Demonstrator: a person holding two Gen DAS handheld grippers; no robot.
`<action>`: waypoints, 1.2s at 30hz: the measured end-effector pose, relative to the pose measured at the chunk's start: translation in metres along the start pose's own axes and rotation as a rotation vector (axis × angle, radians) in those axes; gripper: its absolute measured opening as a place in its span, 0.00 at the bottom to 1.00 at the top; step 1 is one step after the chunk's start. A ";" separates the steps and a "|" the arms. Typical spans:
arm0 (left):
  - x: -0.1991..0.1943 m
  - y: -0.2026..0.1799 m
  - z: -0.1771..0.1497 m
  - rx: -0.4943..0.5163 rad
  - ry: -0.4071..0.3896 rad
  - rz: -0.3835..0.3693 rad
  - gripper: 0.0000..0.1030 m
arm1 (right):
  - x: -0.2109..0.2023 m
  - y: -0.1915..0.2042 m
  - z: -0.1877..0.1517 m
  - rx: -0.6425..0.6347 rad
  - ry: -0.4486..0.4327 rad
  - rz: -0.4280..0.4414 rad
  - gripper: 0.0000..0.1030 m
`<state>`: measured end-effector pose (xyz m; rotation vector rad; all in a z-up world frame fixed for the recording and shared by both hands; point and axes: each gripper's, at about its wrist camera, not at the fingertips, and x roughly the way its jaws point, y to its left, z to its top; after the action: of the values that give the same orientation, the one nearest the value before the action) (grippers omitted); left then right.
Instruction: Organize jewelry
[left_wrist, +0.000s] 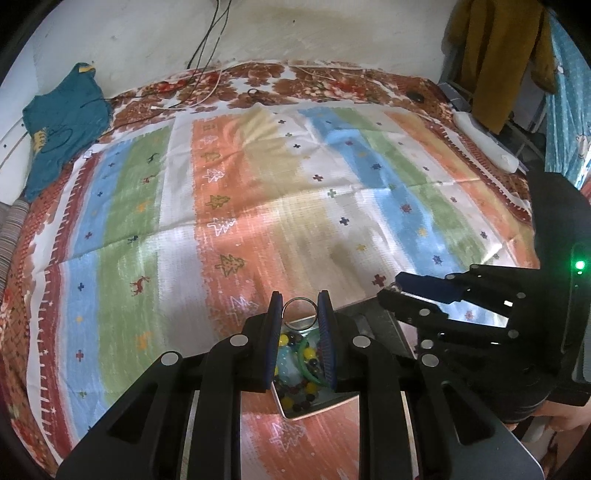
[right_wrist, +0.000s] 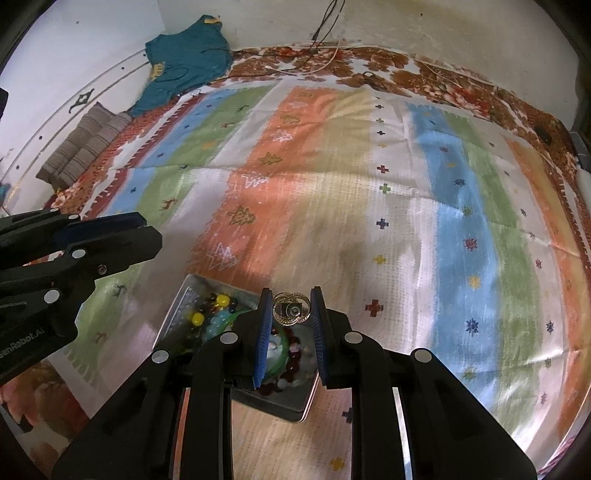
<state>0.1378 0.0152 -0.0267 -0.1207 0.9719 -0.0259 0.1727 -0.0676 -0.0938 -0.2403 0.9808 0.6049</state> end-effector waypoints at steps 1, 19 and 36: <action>-0.002 -0.001 -0.001 0.001 -0.002 -0.003 0.18 | -0.001 0.000 -0.001 0.001 0.000 0.004 0.21; -0.017 -0.002 -0.021 -0.037 -0.001 -0.012 0.30 | -0.024 0.003 -0.024 0.013 -0.018 -0.014 0.41; -0.049 -0.005 -0.058 -0.052 -0.051 -0.017 0.48 | -0.071 0.006 -0.058 0.001 -0.113 -0.037 0.59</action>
<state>0.0628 0.0089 -0.0183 -0.1763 0.9214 -0.0128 0.0991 -0.1148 -0.0657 -0.2204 0.8665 0.5783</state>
